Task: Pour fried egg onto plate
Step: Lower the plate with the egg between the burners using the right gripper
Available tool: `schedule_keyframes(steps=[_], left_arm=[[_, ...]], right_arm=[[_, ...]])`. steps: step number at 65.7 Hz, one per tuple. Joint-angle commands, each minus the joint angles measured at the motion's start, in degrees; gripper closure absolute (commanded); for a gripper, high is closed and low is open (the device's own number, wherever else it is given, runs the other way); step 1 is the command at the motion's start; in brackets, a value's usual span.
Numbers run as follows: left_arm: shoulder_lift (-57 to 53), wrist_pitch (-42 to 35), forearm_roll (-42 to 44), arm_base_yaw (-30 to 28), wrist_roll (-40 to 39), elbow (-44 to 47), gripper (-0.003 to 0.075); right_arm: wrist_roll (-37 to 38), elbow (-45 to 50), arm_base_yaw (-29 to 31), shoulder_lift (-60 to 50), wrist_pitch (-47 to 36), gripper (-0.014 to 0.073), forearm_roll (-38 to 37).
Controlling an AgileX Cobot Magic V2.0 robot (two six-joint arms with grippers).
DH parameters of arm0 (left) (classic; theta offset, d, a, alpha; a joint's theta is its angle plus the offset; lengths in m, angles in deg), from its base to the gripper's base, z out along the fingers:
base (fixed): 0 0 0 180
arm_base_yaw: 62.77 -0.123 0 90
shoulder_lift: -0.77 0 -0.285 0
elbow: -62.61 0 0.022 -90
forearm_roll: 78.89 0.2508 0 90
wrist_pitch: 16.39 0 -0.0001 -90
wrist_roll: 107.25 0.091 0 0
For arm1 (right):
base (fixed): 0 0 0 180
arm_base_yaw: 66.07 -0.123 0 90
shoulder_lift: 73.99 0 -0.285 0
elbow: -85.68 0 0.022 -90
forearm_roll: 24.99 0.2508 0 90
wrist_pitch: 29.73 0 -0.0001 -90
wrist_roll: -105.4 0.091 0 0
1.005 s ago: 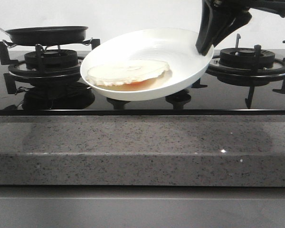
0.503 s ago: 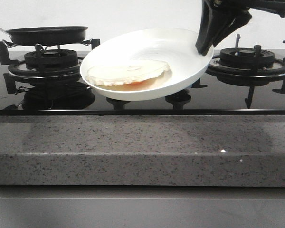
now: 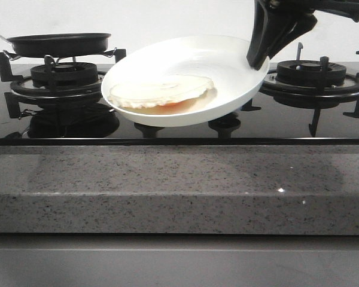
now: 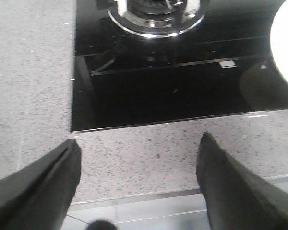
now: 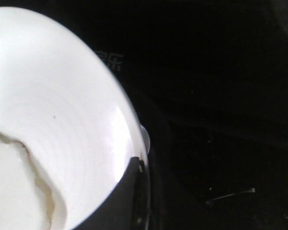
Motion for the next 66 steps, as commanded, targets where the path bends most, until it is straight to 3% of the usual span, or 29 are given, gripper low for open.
schedule_keyframes(steps=[1, 14, 28, 46, 66], left_arm=[[0.0, -4.3, -1.1, 0.5, -0.7, -1.5, 0.0220], [0.0, -4.3, -1.1, 0.5, -0.7, -1.5, 0.0220], [0.0, -4.3, -1.1, 0.5, -0.7, -1.5, 0.0220], [0.0, -4.3, -1.1, 0.5, -0.7, -1.5, 0.0220], [0.0, -4.3, -1.1, 0.5, -0.7, -1.5, 0.0220]], right_arm=[[0.0, -1.6, 0.0, -2.4, -3.3, 0.0694, 0.2], [-0.1, -3.5, 0.3, -2.4, -4.2, 0.0694, 0.2], [-0.1, -12.0, 4.9, -0.9, -1.3, 0.0694, 3.7], [-0.1, -26.2, 9.6, 9.9, 2.9, 0.0694, 8.4], [-0.1, -35.4, 11.4, 20.7, 5.1, 0.0694, 11.3]])
